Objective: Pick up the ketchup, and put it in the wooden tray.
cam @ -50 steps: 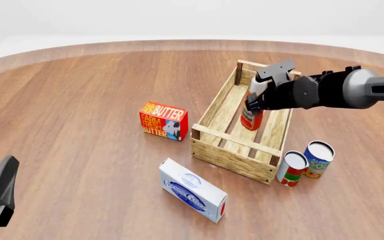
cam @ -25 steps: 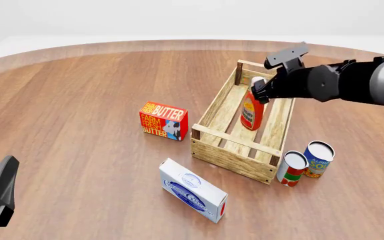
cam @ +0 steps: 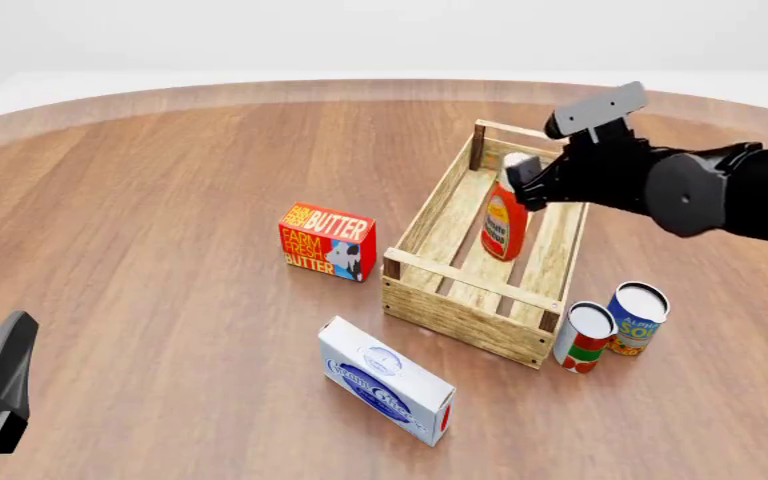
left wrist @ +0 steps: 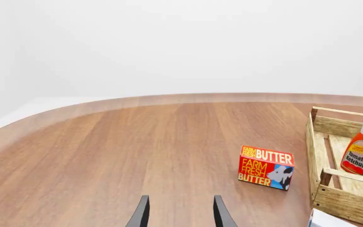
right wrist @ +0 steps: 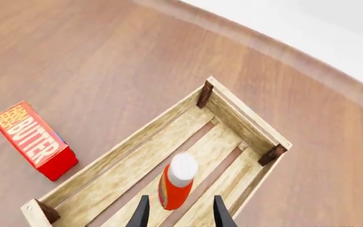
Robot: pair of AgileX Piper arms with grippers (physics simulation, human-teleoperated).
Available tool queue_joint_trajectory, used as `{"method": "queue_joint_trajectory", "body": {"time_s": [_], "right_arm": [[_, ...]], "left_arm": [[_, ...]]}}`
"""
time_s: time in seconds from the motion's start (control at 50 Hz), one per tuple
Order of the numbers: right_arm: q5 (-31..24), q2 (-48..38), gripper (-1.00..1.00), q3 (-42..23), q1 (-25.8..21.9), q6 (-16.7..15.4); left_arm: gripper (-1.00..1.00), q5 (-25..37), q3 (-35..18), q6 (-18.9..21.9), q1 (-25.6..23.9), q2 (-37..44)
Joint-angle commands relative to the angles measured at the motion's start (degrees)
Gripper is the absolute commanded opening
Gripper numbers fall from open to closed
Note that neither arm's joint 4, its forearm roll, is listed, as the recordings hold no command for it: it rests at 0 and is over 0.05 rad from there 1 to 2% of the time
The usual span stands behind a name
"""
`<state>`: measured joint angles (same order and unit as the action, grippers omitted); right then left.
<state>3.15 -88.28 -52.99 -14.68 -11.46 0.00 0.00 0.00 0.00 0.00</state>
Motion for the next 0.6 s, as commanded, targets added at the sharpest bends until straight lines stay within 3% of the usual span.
{"method": "queue_joint_trajectory", "body": {"time_s": [0.02,0.24,0.32,0.46,0.6], "right_arm": [[5.3,4.9,1.00,6.7,-0.4,0.8],[8.7,10.2,1.00,13.5,0.1,1.5],[9.6,9.8,1.00,15.1,1.3,-0.2],[12.5,13.7,1.00,20.1,2.3,1.6],[15.3,15.1,1.00,24.4,3.6,1.2]], "left_arm": [[1.00,0.0,0.0,0.0,0.0,0.0],[1.00,0.0,0.0,0.0,0.0,0.0],[1.00,0.0,0.0,0.0,0.0,0.0],[1.00,0.0,0.0,0.0,0.0,0.0],[1.00,0.0,0.0,0.0,0.0,0.0]]}}
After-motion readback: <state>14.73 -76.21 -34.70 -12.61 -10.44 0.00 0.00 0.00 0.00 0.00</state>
